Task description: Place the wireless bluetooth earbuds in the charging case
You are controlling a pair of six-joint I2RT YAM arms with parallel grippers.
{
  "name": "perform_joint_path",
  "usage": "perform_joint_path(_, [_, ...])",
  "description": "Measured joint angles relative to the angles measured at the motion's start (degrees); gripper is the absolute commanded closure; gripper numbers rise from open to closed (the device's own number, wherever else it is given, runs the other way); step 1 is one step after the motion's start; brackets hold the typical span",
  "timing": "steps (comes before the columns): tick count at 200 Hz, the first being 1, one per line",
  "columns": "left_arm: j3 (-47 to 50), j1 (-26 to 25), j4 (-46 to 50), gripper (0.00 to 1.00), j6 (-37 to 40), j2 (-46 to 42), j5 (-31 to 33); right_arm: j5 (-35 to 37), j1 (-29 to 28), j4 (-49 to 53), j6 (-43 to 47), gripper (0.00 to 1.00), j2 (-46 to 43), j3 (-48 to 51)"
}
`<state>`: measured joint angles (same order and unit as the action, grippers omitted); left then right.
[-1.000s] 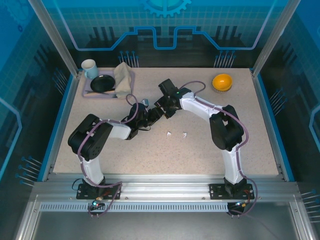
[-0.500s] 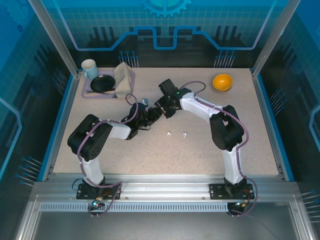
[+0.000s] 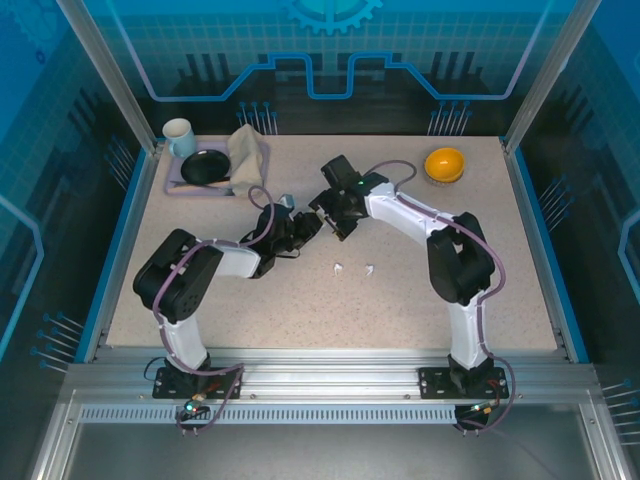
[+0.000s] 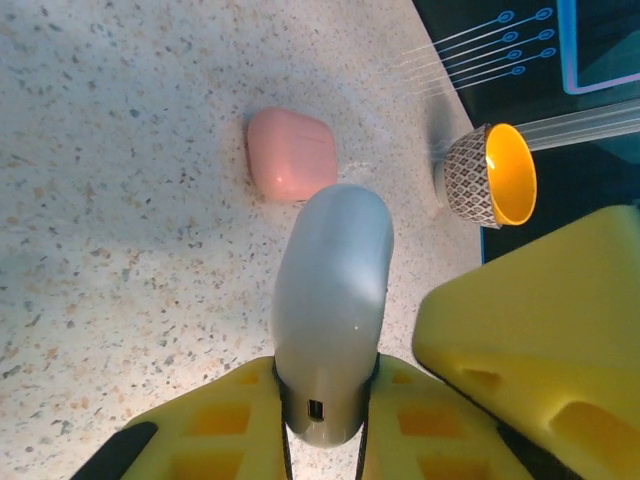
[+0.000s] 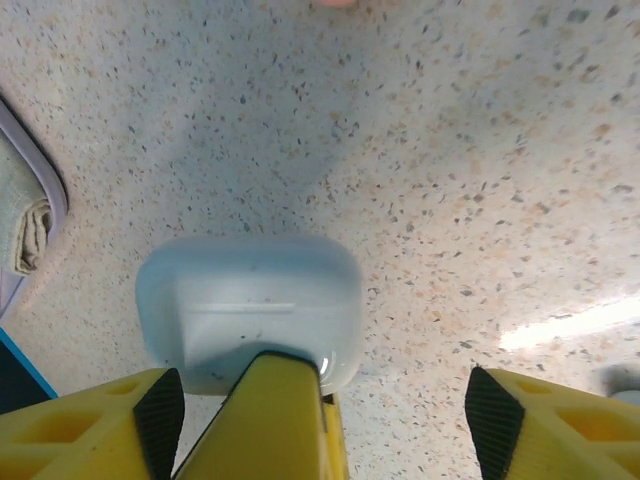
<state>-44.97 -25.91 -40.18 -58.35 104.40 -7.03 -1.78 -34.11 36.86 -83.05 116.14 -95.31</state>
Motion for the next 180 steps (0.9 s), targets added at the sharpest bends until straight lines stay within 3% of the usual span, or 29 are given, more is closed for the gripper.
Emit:
perform_joint_path(60, [0.00,2.51,0.31,0.91,1.01,-1.46,-2.23,0.87,5.07,1.99,6.03,0.22,-7.52,7.15])
perform_joint_path(105, [-2.67,5.57,3.58,0.92,4.63,-1.99,-14.71,-3.34,11.13,-9.03,19.47,0.23,-15.23,20.68])
perform_joint_path(142, [-6.10,7.41,7.96,0.92,8.39,-3.10,-25.38,-10.69,12.72,-17.53,33.38,0.23,-16.70,23.37])
perform_joint_path(180, [-8.07,7.61,12.61,0.92,11.43,-3.65,-32.70,-19.19,13.27,-25.24,40.54,0.25,-17.33,25.57])
